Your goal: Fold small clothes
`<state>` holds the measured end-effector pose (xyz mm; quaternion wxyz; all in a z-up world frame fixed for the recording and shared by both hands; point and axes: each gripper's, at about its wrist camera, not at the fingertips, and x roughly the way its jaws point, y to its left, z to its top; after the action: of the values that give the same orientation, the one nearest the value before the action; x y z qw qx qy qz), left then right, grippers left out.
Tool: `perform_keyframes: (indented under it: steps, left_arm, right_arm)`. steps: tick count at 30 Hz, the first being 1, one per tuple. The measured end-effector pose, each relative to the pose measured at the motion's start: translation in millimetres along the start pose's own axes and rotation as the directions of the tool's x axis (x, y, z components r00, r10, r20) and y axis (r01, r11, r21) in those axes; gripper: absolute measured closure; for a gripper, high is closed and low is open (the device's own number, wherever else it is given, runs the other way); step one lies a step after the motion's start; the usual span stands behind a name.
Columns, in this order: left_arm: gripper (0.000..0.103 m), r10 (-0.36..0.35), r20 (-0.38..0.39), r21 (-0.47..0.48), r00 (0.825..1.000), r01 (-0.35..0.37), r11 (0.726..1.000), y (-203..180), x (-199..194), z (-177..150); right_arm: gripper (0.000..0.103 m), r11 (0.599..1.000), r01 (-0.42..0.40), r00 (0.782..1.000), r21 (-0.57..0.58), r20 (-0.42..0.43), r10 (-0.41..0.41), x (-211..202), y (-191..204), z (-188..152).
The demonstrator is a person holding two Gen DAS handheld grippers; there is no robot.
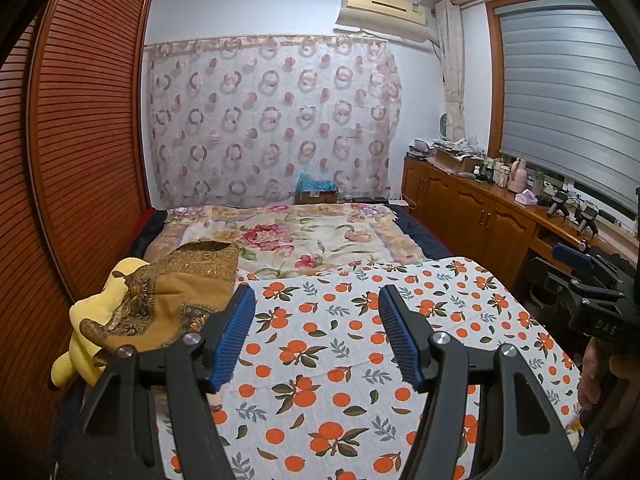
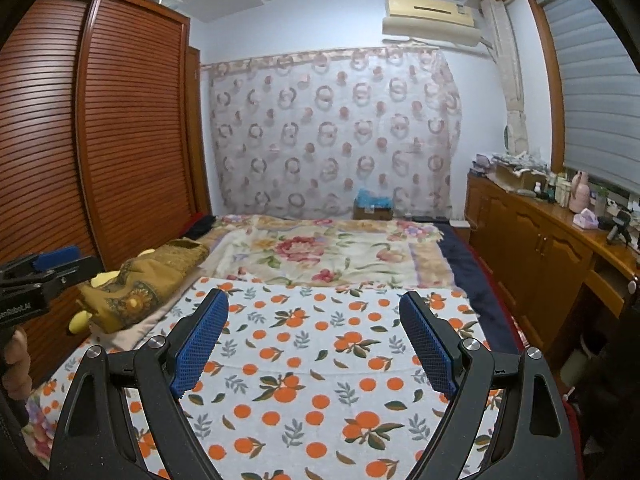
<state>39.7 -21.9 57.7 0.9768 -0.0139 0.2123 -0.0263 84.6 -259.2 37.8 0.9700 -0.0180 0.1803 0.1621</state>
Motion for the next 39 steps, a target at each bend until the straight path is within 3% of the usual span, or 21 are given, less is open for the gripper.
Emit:
perform_keyframes:
  steps: [39]
  left_arm:
    - [0.039,0.000,0.002,-0.002,1.000,0.000,1.000,0.1,-0.1,-1.4]
  right_arm:
    - [0.014,1.000,0.002,1.000,-0.001,0.001,-0.002,0.3,-2.9,-1.2]
